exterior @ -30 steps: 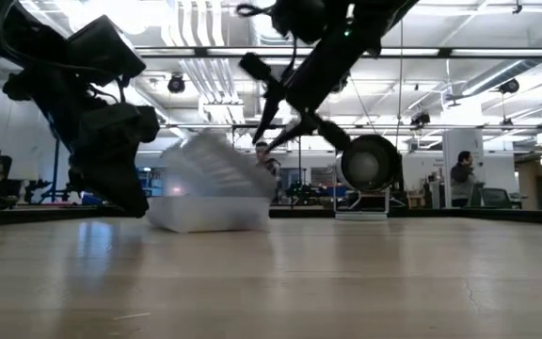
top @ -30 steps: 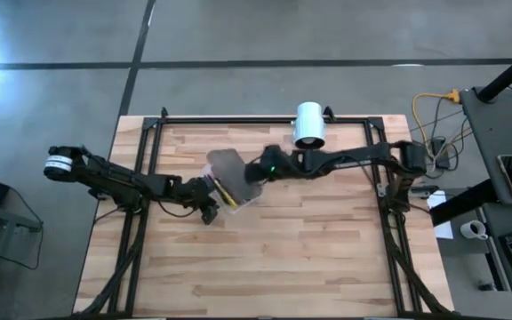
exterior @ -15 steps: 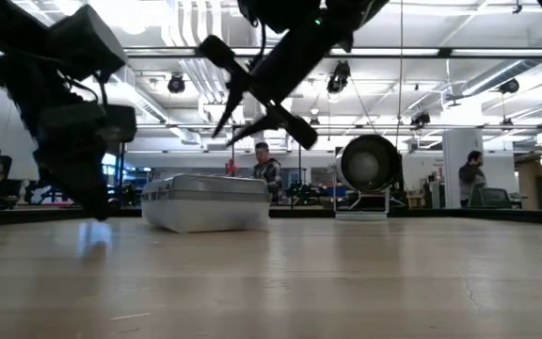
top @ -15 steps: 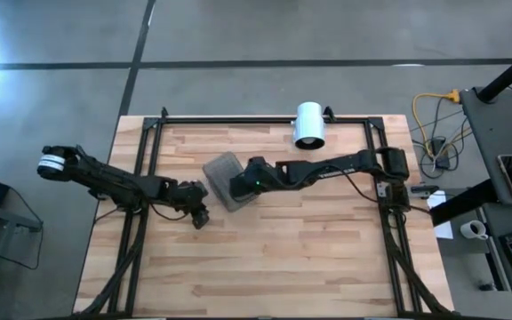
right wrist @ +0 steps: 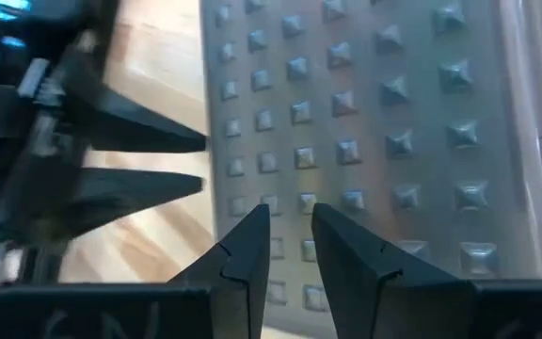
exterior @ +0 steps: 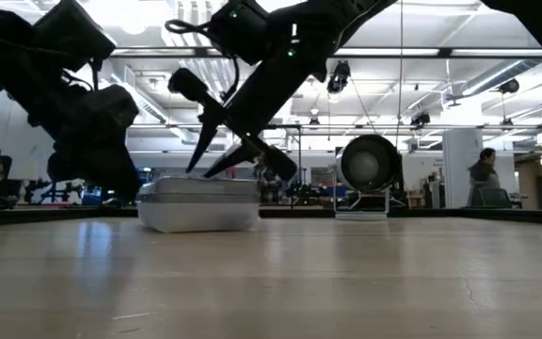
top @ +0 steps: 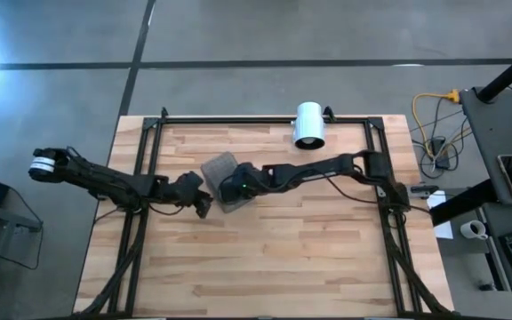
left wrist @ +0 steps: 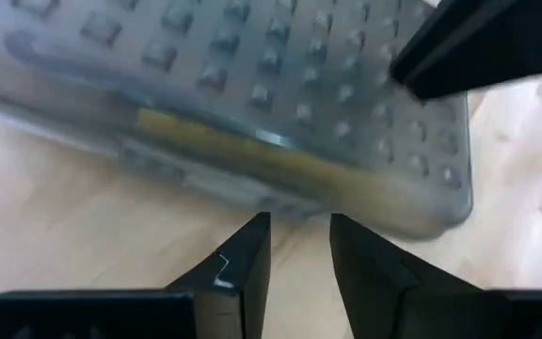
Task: Pick & place school supplies into a supply box
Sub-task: Close the black supply box
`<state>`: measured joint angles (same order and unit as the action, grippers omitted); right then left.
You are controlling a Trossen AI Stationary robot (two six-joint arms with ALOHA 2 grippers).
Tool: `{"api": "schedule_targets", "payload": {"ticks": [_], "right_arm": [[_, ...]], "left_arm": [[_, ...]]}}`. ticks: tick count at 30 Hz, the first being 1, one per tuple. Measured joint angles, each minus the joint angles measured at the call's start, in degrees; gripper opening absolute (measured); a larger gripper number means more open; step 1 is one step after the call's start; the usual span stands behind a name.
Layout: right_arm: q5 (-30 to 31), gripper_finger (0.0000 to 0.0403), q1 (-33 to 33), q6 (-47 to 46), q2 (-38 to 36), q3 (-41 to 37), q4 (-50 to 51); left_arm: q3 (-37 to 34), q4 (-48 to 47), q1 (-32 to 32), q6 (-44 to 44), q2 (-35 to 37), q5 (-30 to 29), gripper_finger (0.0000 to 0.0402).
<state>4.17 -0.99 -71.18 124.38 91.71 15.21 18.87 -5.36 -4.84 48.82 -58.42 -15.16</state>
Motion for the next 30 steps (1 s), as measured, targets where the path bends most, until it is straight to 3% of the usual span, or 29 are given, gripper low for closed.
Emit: {"api": "schedule_targets", "payload": {"ticks": [5, 9, 15, 18, 26, 30], "right_arm": [[0.33, 0.0080, 0.80, -0.38, 1.05, 0.84, -0.09], [1.72, 0.0077, 1.01, 0.26, 0.48, 0.95, 0.53], [1.61, 0.0077, 0.90, 1.48, 0.17, 0.89, 1.47], [1.61, 0.0077, 0.90, 1.34, 0.17, 0.89, 1.51], [1.17, 0.0077, 0.87, 1.32, 0.17, 0.84, 1.45], [0.53, 0.0077, 0.94, 1.25, 0.17, 0.76, 0.87]], "left_arm": [[-2.10, 0.00, 0.04, 0.73, -0.98, -0.27, 0.0097], [-5.94, 0.08, 0.02, 10.41, -0.84, -2.33, 0.0097], [-12.64, 14.15, 0.04, 17.85, 4.57, -6.20, 0.0097], [-14.93, 15.69, 0.09, 22.17, 7.05, -9.10, 0.0097], [-16.76, 17.79, 0.07, 23.08, 8.03, -9.60, 0.0097], [-15.73, 17.82, 0.13, 22.42, 5.14, -10.51, 0.0097]]}}
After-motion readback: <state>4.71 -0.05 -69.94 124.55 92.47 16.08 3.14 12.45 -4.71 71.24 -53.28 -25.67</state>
